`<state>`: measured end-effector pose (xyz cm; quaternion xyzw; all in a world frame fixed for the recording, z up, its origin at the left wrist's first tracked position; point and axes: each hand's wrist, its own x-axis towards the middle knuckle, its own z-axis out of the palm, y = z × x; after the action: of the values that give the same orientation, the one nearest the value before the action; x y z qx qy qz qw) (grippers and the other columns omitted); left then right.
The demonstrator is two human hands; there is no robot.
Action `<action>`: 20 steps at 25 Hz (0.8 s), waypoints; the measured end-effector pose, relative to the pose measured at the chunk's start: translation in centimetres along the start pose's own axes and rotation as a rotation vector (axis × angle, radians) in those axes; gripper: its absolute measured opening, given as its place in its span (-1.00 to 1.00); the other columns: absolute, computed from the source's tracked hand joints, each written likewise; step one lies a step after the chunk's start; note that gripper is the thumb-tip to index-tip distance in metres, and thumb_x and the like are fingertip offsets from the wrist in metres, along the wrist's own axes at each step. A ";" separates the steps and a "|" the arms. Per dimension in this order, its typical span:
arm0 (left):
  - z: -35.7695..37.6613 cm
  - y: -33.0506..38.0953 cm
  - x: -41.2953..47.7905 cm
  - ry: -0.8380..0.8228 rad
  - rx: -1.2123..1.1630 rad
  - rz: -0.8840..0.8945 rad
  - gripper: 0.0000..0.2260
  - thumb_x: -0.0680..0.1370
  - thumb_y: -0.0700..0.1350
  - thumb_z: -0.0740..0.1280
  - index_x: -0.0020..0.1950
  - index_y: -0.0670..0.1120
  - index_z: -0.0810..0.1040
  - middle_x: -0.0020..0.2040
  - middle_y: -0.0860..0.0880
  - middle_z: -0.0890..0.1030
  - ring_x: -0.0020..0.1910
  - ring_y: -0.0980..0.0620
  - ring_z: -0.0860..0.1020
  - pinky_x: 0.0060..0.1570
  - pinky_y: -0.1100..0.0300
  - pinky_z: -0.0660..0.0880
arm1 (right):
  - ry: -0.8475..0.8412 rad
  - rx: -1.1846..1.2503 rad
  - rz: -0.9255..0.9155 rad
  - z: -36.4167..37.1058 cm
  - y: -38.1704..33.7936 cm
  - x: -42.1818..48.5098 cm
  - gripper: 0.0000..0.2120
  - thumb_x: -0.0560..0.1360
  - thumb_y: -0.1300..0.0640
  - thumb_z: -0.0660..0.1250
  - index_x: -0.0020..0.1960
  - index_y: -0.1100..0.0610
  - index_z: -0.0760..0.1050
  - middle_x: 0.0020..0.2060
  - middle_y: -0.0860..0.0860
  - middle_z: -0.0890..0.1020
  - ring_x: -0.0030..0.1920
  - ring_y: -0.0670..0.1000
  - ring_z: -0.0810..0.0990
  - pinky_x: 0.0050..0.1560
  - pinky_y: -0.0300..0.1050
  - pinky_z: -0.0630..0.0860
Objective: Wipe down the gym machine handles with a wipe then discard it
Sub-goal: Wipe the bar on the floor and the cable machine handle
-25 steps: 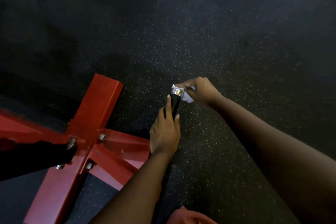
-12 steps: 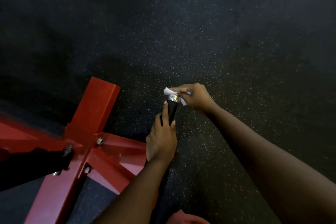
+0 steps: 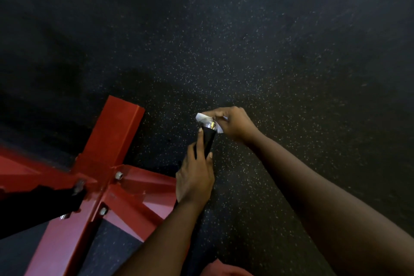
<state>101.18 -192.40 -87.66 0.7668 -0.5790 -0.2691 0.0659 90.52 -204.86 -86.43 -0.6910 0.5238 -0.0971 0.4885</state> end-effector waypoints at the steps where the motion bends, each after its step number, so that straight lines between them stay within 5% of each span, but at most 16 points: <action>1: 0.0 0.0 0.0 -0.002 -0.006 0.000 -0.46 0.62 0.04 0.02 0.51 0.10 -0.21 0.36 0.00 0.29 0.17 -0.02 0.48 -0.01 0.06 0.46 | 0.017 0.013 0.011 -0.1 0.3 -0.4 -0.72 0.52 0.25 0.21 0.17 0.09 0.56 0.06 0.02 0.64 0.02 -0.05 0.60 -0.08 -0.30 0.46; 4: 0.0 0.0 0.0 -0.008 0.002 -0.009 -0.45 0.62 0.04 0.02 0.51 0.09 -0.21 0.37 0.00 0.28 0.17 -0.01 0.48 0.00 0.08 0.45 | 0.111 0.032 -0.064 -0.2 0.6 -1.7 -0.71 0.51 0.33 0.20 0.13 0.12 0.58 0.05 0.03 0.65 0.01 -0.12 0.58 -0.06 -0.50 0.39; 7: 0.1 0.0 0.1 -0.012 -0.004 -0.008 -0.45 0.62 0.03 0.03 0.52 0.09 -0.20 0.36 0.00 0.30 0.16 -0.01 0.49 -0.02 0.07 0.45 | 0.076 -0.009 -0.131 -0.2 0.2 -1.3 -0.75 0.51 0.28 0.24 0.13 0.15 0.57 0.05 0.03 0.64 0.01 -0.12 0.56 -0.01 -0.39 0.45; 11: 0.0 0.0 0.1 -0.018 0.006 -0.016 -0.46 0.62 0.03 0.04 0.52 0.09 -0.19 0.34 0.00 0.31 0.17 -0.02 0.48 -0.03 0.06 0.45 | 0.013 0.053 0.015 0.6 -0.6 -0.6 -0.75 0.51 0.09 0.28 0.14 0.10 0.58 0.04 0.03 0.64 0.01 -0.09 0.56 -0.06 -0.34 0.41; 15: 0.2 0.1 0.2 -0.009 0.049 -0.014 -0.46 0.63 0.02 0.03 0.52 0.09 -0.19 0.33 -0.01 0.31 0.17 -0.02 0.47 -0.02 0.06 0.45 | 0.191 0.060 0.043 1.0 0.1 -2.4 -0.70 0.51 0.33 0.20 0.17 0.14 0.56 0.02 0.06 0.64 -0.07 -0.13 0.52 -0.22 -0.60 0.34; 20: -0.3 -0.1 0.3 -0.067 -0.043 -0.013 -0.47 0.63 0.02 0.04 0.52 0.08 -0.16 0.38 -0.06 0.30 0.27 -0.06 0.39 0.12 0.01 0.39 | 0.423 0.199 0.212 2.8 -0.4 -7.4 -0.75 0.52 0.25 0.27 0.18 0.14 0.55 0.06 -0.04 0.62 0.01 -0.16 0.55 -0.01 -0.47 0.45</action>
<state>101.49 -192.77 -87.53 0.7594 -0.5700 -0.3076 0.0611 89.41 -197.20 -84.71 -0.5450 0.6717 -0.2391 0.4412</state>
